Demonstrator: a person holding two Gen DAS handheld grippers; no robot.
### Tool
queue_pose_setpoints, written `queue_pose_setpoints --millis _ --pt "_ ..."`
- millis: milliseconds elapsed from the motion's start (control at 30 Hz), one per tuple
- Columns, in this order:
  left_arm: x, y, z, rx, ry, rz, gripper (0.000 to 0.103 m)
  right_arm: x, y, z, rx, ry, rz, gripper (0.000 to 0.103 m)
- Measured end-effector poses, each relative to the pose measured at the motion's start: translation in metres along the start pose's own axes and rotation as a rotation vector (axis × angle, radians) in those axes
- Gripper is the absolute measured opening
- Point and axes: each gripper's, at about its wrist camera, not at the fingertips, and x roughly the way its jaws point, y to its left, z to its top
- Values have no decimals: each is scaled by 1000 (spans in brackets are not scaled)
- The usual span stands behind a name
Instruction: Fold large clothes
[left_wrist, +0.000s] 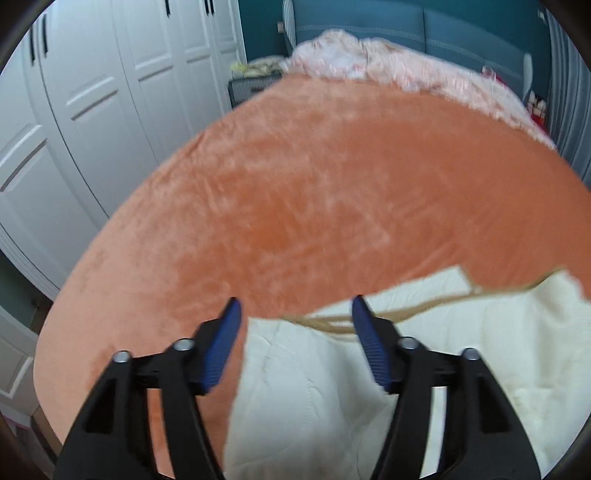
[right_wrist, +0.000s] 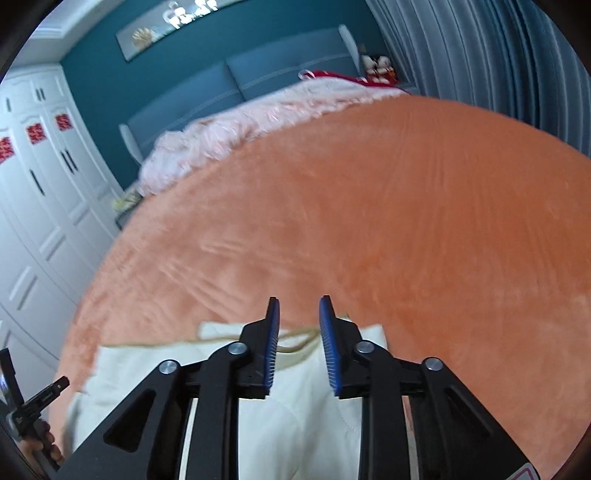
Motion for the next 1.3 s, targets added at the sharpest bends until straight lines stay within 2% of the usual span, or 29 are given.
queue_pose_setpoints --millis 100,167,233,300,400,500,700,833,967,1300 --pt "-23 2 14 -33 0 -90 62 -8 18 5 -34 49 77 30" --pt "-28 -11 15 -42 41 -208 62 0 37 -2 -49 121 143 31" --pt "-30 -31 8 -11 76 -279 62 10 57 -13 -62 190 196 31" --pt "-31 -55 -7 48 103 -306 62 20 81 -31 -82 254 244 31" --pt "-28 -83 -35 121 132 -296 62 28 115 -56 -156 311 274 36" --pt "-16 -95 -50 122 161 -282 62 37 145 -70 -216 339 281 42" --pt "8 -99 -47 92 162 -256 62 78 167 -87 -260 419 226 42" --pt "27 -104 -43 106 164 -233 62 101 163 -94 -262 440 181 31" --pt "43 -108 -42 113 161 -210 63 118 158 -97 -245 453 157 16" --pt "73 -118 -37 124 151 -169 64 153 149 -95 -194 467 174 0"
